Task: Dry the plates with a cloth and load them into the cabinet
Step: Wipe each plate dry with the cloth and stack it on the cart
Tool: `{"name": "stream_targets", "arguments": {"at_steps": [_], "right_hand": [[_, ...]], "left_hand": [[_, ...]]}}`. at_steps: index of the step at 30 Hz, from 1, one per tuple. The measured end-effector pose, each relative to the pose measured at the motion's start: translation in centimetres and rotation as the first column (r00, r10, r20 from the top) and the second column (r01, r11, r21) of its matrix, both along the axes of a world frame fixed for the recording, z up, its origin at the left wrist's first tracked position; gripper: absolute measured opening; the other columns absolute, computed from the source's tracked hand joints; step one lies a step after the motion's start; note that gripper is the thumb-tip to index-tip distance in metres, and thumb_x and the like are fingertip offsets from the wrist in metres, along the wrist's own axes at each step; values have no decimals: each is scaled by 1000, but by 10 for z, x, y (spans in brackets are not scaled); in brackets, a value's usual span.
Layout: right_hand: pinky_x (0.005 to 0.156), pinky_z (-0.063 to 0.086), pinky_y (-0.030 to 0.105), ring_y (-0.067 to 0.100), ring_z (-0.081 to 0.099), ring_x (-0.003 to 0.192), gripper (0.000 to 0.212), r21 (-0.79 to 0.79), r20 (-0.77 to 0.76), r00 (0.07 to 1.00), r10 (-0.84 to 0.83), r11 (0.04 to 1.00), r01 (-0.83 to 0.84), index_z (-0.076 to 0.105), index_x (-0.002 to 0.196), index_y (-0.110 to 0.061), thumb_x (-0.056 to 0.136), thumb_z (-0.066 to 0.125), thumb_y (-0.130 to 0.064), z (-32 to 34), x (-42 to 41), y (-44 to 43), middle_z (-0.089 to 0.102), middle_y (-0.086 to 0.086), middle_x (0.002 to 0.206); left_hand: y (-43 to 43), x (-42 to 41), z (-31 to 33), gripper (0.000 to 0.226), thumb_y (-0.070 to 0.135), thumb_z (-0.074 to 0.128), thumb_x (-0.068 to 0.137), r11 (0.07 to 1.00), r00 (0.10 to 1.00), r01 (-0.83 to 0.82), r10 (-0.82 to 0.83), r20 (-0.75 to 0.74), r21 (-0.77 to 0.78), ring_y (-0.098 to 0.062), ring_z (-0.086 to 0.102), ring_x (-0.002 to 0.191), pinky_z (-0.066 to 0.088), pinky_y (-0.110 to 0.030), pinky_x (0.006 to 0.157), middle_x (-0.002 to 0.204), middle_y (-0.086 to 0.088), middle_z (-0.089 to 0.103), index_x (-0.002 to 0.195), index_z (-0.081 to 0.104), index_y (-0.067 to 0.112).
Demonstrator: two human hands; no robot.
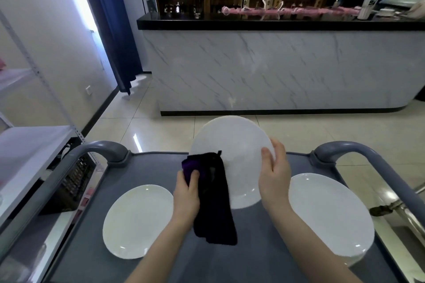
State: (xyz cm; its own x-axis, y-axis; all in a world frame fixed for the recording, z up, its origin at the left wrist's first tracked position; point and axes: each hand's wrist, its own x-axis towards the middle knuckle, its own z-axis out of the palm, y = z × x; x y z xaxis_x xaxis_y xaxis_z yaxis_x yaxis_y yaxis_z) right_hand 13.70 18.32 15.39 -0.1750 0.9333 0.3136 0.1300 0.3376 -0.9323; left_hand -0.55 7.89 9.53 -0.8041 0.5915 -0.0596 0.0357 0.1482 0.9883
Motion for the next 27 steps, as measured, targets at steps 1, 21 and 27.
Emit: {"name": "stream_targets", "arguments": {"at_steps": [1, 21, 27], "right_hand": [[74, 40, 1, -16, 55, 94, 25, -14, -29, 999, -19, 1000, 18, 54, 126, -27, 105, 42, -21, -1, -3, -3, 59, -43, 99], [83, 45, 19, 5, 62, 95, 23, -9, 366, 814, 451, 876, -481, 60, 113, -38, 102, 50, -20, 6, 12, 15, 70, -15, 100], [74, 44, 6, -5, 60, 93, 24, -60, -6, 980, 198, 978, -198, 61, 113, -34, 103, 47, -17, 0, 6, -1, 67, -26, 99]], "left_hand": [[-1, 8, -4, 8, 34, 46, 103, 1000, 999, -8, 8, 47, 6, -18, 61, 98, 49, -41, 90, 100, 5, 64, 103, 52, 29], [-1, -34, 35, 15, 25, 60, 96, 973, 886, 221, -228, -404, -63, 6, 60, 84, 43, -8, 68, 88, 17, 66, 100, 53, 38], [-5, -15, 5, 8, 29, 52, 100, 1000, 999, -23, 23, -39, 7, -14, 62, 94, 46, -30, 78, 98, 5, 66, 104, 56, 24]]}}
